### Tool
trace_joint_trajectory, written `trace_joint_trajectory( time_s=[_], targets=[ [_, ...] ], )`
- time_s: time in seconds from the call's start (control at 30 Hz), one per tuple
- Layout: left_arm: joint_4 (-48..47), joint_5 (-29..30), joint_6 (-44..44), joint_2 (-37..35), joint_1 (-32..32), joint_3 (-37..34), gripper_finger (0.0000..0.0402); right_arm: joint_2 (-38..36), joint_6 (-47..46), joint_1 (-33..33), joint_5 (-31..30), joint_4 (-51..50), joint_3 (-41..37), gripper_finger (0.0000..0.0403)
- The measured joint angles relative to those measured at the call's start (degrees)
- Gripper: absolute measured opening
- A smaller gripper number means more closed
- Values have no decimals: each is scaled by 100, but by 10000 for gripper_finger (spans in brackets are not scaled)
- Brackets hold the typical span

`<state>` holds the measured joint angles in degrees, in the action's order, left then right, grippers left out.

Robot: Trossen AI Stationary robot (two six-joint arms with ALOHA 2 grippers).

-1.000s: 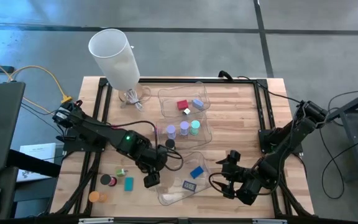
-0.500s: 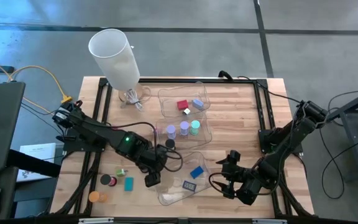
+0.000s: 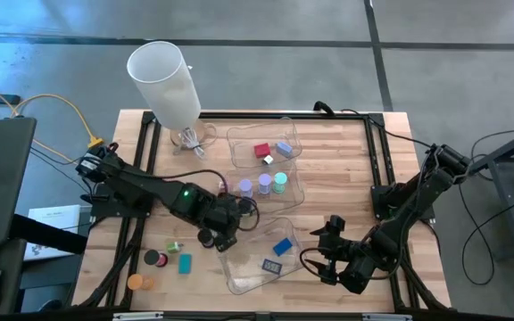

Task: Pick & Place Office items
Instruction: Put the red charger adapter into the top transparent bin

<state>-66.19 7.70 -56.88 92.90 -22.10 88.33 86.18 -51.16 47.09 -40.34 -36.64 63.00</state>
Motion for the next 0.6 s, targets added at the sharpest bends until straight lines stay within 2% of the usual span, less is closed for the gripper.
trace_joint_trajectory(
  time_s=[0.2, 0.27, 0.4, 0.6],
  targets=[
    [-1679, -693, 548, -61, 205, 0, 321, 1, 2, 0, -2, 0, 0, 362],
    [-2449, -637, 604, -74, 216, -5, 321, 1, 2, 0, 0, 0, 0, 362],
    [-2250, -270, 969, -214, 181, -195, 321, 1, 2, -1, -1, 5, -2, 362],
    [-2374, 363, -939, -185, 312, -271, 321, 3, 2, 0, -22, 50, -4, 362]
  ],
)
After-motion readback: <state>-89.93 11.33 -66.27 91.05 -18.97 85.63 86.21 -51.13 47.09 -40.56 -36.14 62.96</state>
